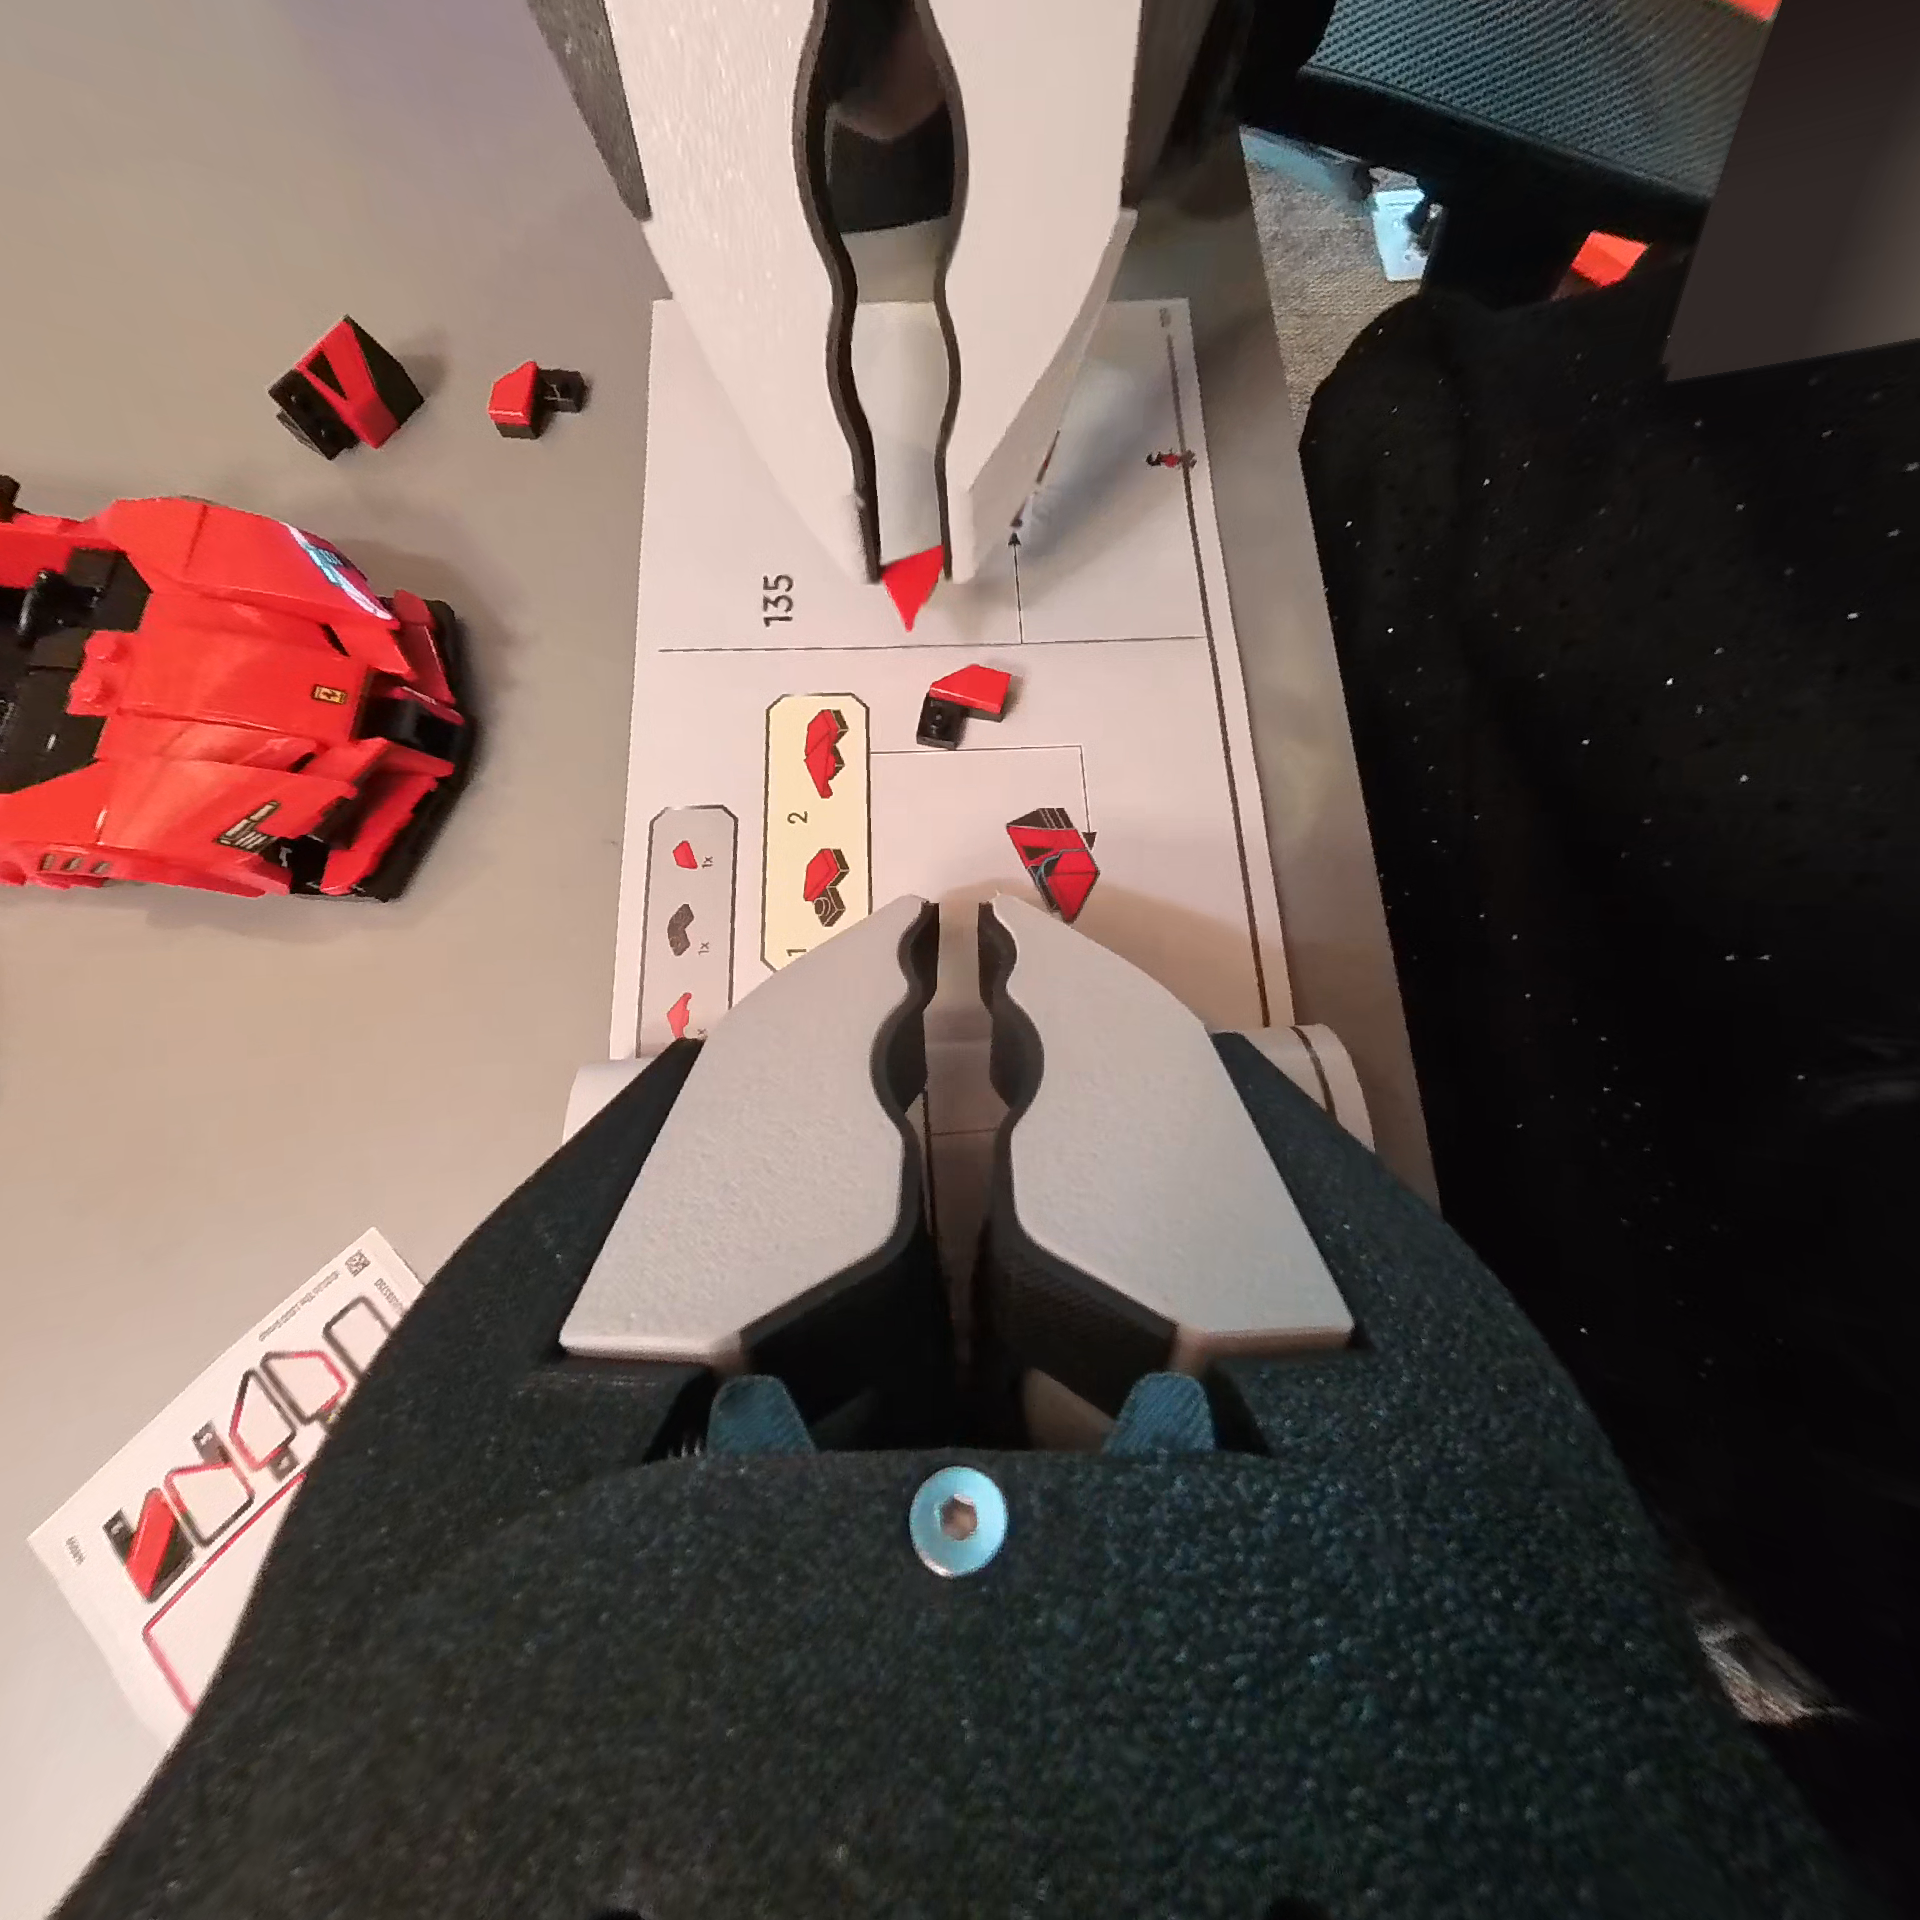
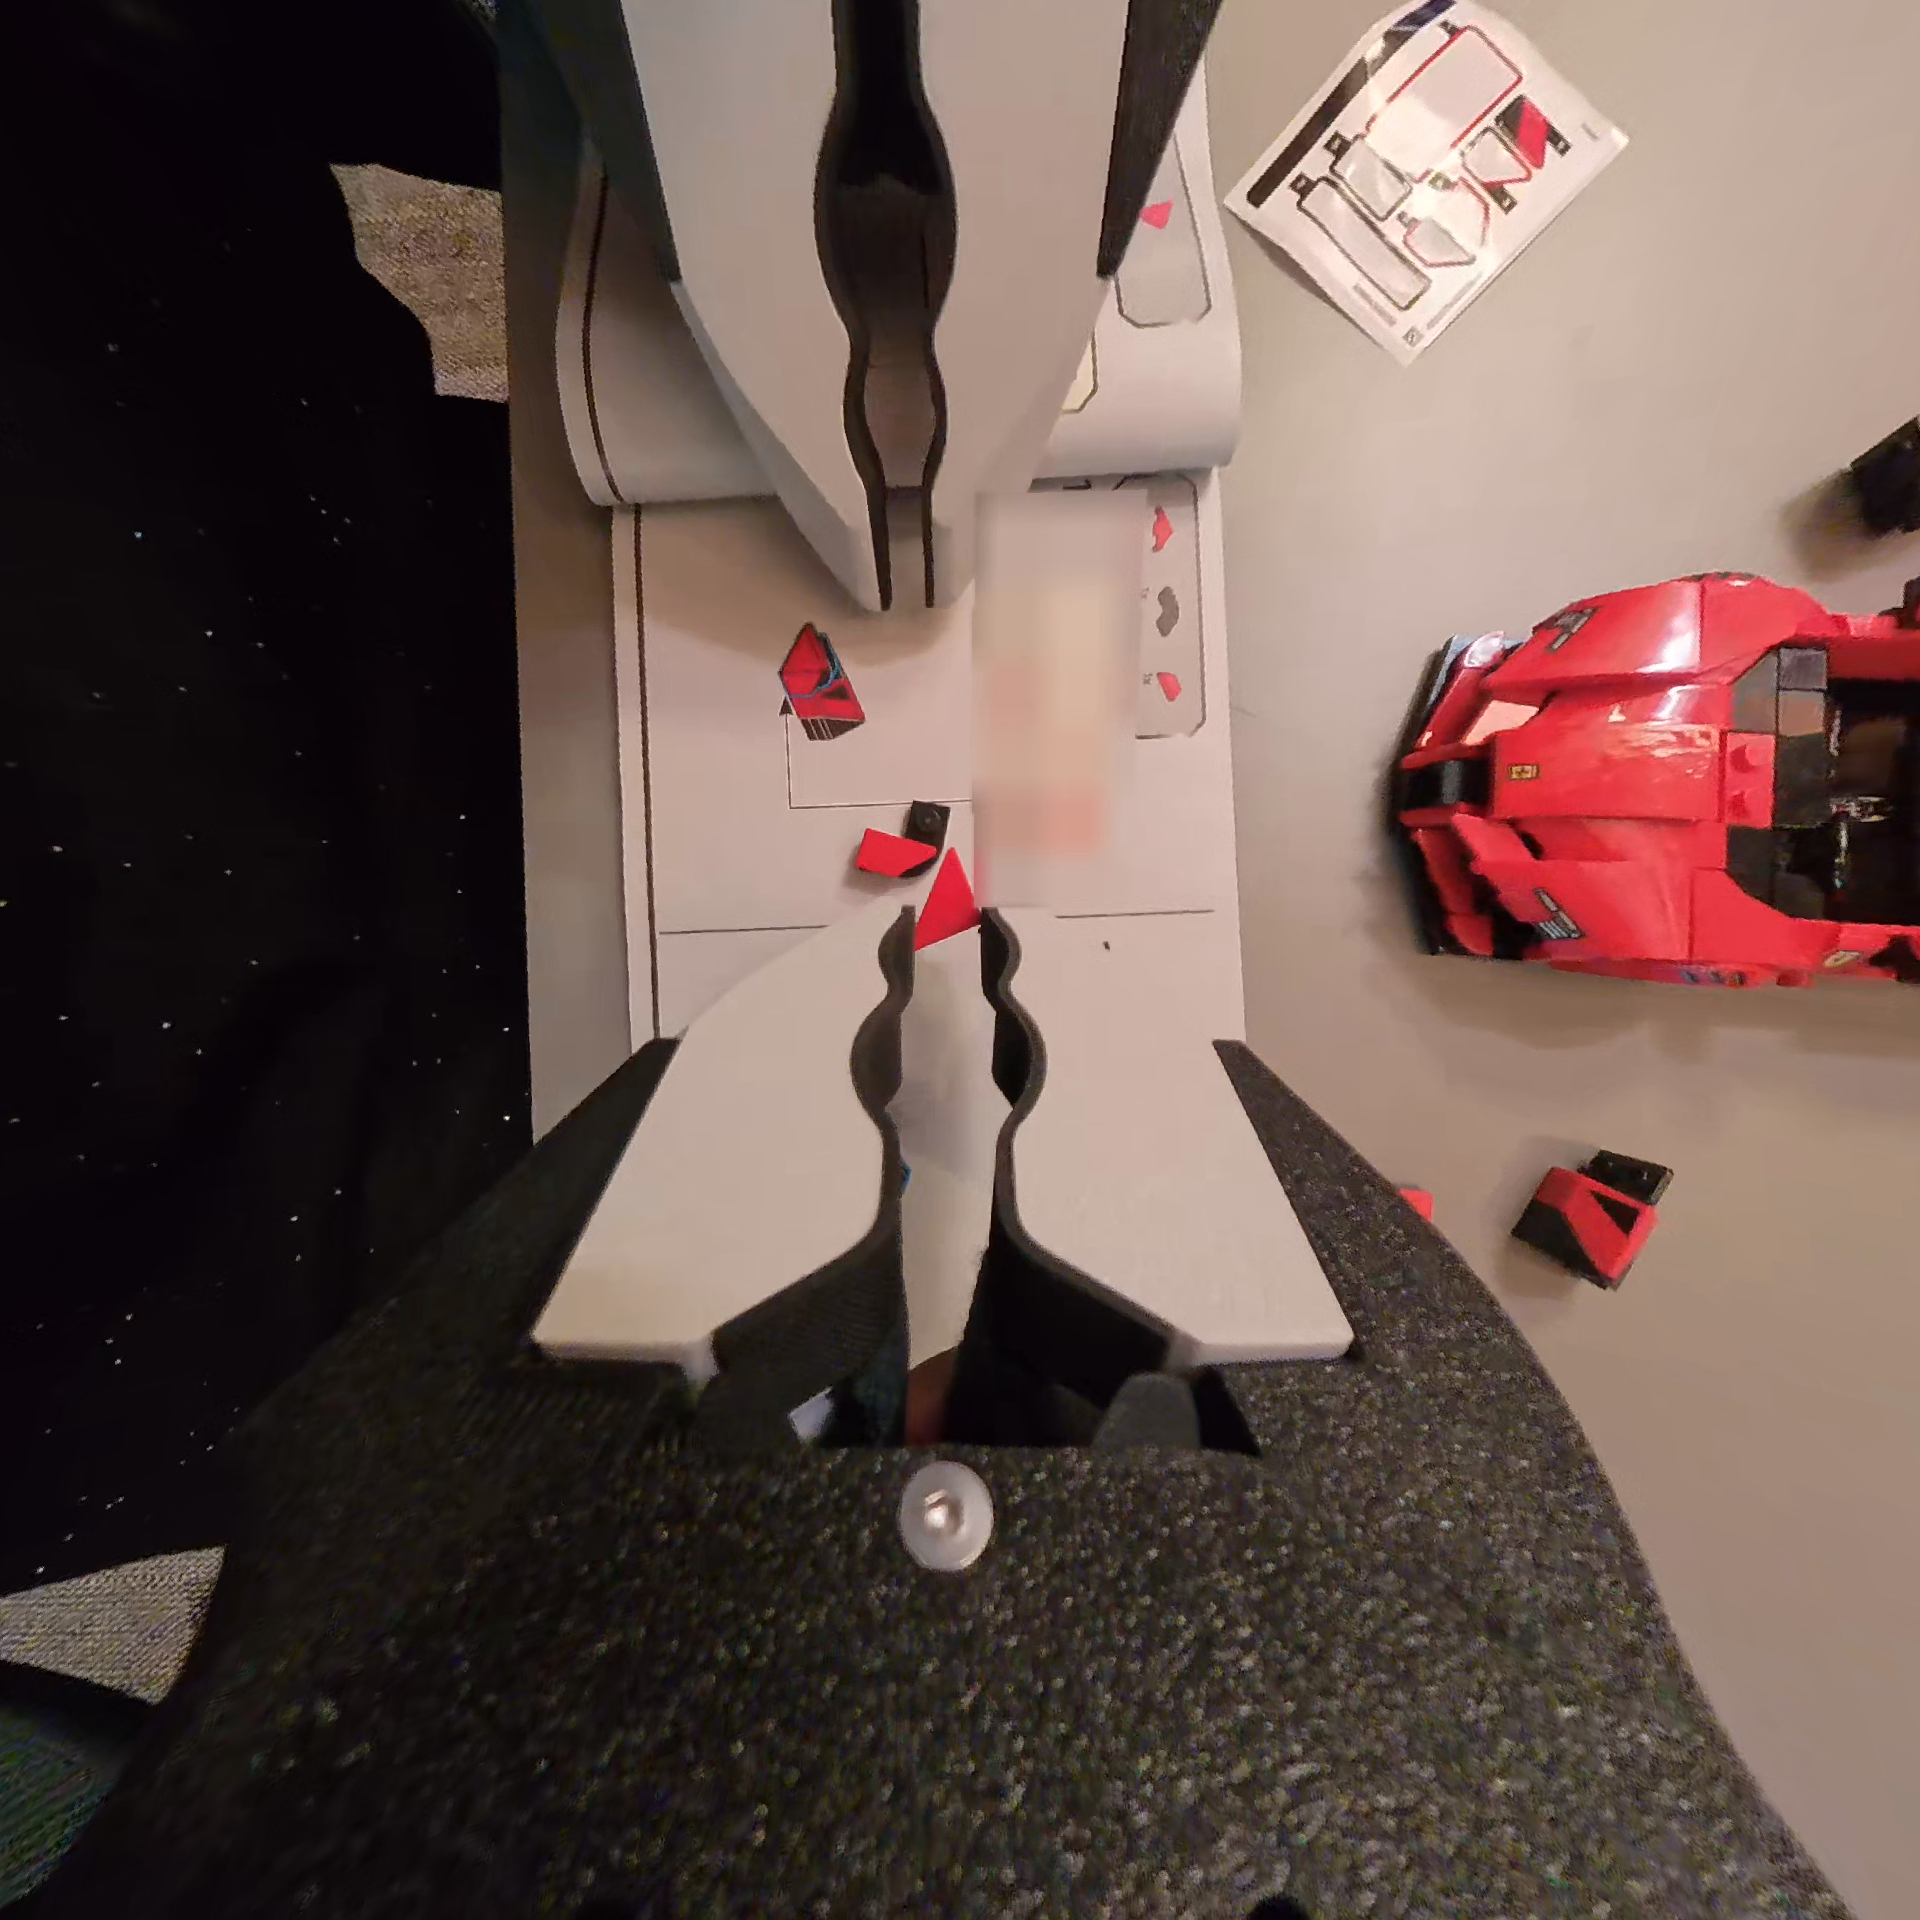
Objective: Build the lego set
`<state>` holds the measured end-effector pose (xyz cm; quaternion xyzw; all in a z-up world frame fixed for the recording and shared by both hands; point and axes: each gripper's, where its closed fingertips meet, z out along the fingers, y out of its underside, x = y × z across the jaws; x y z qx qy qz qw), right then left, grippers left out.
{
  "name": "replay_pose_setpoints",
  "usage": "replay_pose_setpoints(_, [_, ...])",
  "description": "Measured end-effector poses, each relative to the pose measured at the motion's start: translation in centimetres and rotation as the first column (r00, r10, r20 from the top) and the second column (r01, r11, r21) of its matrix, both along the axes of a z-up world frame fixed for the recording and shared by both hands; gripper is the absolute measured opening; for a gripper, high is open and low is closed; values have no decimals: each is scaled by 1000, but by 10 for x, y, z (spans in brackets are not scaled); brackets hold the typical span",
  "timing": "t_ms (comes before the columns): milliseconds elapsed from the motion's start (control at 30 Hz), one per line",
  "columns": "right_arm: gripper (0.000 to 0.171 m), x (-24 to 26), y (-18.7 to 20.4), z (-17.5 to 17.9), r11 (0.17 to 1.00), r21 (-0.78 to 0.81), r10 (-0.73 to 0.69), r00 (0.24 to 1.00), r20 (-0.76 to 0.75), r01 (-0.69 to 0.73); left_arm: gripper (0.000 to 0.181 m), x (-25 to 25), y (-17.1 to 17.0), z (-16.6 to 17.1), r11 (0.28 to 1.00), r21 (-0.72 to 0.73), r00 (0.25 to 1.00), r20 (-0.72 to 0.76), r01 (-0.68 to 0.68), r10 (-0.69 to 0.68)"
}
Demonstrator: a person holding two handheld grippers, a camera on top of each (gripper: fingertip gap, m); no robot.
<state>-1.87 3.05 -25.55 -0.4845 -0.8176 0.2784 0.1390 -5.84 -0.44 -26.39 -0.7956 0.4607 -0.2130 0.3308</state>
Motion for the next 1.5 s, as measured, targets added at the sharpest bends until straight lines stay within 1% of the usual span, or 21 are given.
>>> replay_pose_setpoints(167, [12,-5,-2,-2,999,-41,-9,1000,-15,8,7,2,1,0,1000,10,1000,3,8,-8])
replay_pose_setpoints(400, [12,-9,-6,2,979,-199,-56,998,-43,47,8,6,3,1,1000,27,1000,18,13,-13])
replay_pose_setpoints(567, [12,-11,-8,-1,973,-223,-77,996,-43,65,8,11,4,2,999,39,1000,20,20,-21])
replay_pose_setpoints(700, [12,-15,-11,-5,972,-211,-110,994,-22,103,8,15,8,3,998,60,1000,20,10,-11])
replay_pose_setpoints(867, [12,-16,-9,-10,975,-130,-179,984,7,178,11,17,12,-1,998,59,1000,-9,-10,11])
replay_pose_setpoints(1000, [12,-16,-9,-11,972,-106,-208,978,20,209,13,17,16,-4,997,67,999,-33,-29,31])
replay_pose_setpoints(1500, [15,-15,-13,-13,968,-66,-236,970,63,240,12,21,21,-6,996,84,999,-40,-34,37])
